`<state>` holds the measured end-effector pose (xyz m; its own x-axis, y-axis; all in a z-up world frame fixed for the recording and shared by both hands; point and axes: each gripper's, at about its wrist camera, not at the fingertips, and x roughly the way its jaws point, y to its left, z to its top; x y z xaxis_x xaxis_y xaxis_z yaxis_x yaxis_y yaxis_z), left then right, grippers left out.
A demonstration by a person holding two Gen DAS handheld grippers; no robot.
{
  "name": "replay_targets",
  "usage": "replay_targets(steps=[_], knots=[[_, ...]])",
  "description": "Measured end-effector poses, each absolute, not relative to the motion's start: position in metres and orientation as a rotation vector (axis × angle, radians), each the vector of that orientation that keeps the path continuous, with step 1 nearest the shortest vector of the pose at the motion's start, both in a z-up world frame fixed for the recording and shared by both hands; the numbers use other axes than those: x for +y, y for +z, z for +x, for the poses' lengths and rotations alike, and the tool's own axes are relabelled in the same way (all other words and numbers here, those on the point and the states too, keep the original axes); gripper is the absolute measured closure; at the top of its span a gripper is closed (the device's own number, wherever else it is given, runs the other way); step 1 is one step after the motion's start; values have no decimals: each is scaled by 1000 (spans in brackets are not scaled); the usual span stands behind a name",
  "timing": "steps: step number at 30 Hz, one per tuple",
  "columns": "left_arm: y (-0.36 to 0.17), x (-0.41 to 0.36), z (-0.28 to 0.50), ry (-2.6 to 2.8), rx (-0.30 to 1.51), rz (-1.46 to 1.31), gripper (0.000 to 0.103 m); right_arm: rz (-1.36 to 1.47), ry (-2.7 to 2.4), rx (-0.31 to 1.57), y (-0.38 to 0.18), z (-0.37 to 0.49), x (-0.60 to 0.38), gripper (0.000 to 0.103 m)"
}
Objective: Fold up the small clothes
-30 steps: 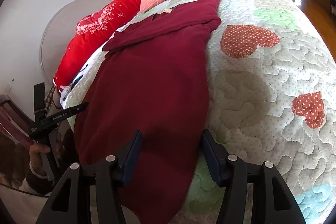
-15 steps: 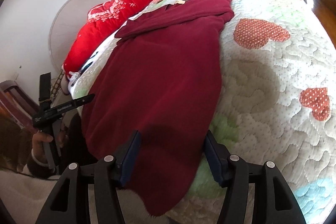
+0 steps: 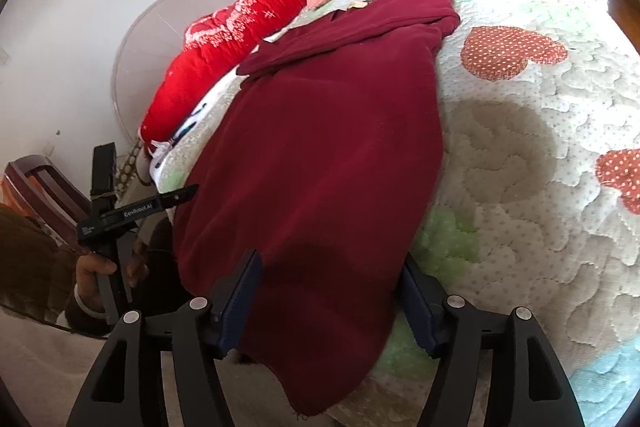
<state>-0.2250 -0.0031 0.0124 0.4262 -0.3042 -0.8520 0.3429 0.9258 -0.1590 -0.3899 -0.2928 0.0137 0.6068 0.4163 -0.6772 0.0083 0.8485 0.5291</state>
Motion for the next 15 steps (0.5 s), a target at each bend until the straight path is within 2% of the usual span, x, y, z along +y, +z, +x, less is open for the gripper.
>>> replay_targets(steps=[2,5,6,8,9,10,11,12,15], knots=[[11,-6,-224,-403,1061,44,27,521,278,889,13,-389,-292,36],[11,-15,-220,-413,1070,83,30,538,313,888,10,-382,-291,36],[12,-17,-220,-426,1069,93,35,548,337,890,10,-377,-290,42],[15,-19,-219,-473,1081,95,61,564,388,892,9,-369,-286,64],[17,-18,-218,-485,1088,92,68,592,421,892,9,-364,-284,77],[20,-16,-217,-497,1094,87,80,619,441,884,9,-361,-284,81],[23,-15,-214,-518,1104,74,86,641,461,870,11,-357,-283,82],[27,-12,-210,-547,1116,47,89,660,493,850,17,-352,-282,83],[38,-7,-199,-624,1134,-28,90,717,582,760,39,-337,-287,84]])
